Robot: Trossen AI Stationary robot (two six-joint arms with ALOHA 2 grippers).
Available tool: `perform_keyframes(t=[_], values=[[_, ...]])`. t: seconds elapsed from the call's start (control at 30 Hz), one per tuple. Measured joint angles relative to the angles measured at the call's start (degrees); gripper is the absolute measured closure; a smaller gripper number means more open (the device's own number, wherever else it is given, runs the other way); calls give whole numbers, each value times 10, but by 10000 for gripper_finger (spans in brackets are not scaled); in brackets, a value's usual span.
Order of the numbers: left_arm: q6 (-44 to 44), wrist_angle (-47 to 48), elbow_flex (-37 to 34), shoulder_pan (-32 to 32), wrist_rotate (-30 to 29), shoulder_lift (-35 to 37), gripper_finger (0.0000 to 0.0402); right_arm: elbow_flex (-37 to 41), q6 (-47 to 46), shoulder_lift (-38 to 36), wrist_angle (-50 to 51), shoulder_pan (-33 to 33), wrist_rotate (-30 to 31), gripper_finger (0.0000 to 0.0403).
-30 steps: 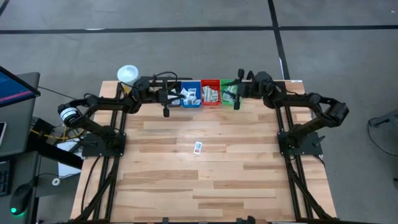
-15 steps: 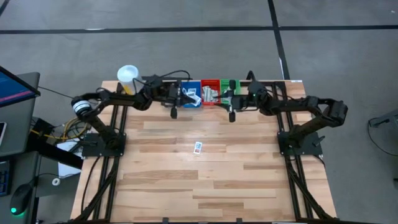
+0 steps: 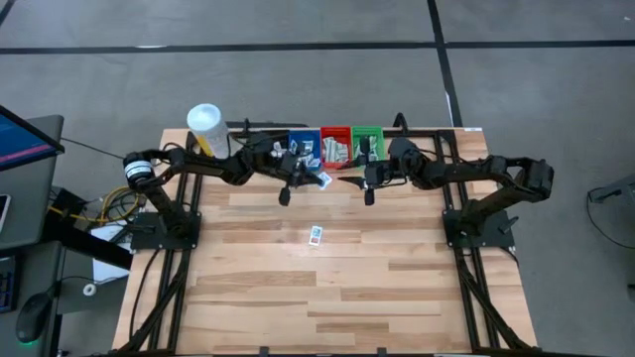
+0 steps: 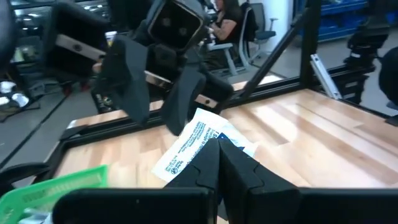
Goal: Pick & Place First Aid Supplies
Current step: Put the blue alcohol pad into the green bin
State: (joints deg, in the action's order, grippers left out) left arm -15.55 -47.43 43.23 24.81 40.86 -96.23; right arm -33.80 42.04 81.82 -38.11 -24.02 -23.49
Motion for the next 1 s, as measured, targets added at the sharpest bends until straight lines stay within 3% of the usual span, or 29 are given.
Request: perform_keyframes(t=[1.0], values=[[-9, -6, 7, -39, -1, 0, 395, -15, 36, 0, -29, 79, -4, 285]])
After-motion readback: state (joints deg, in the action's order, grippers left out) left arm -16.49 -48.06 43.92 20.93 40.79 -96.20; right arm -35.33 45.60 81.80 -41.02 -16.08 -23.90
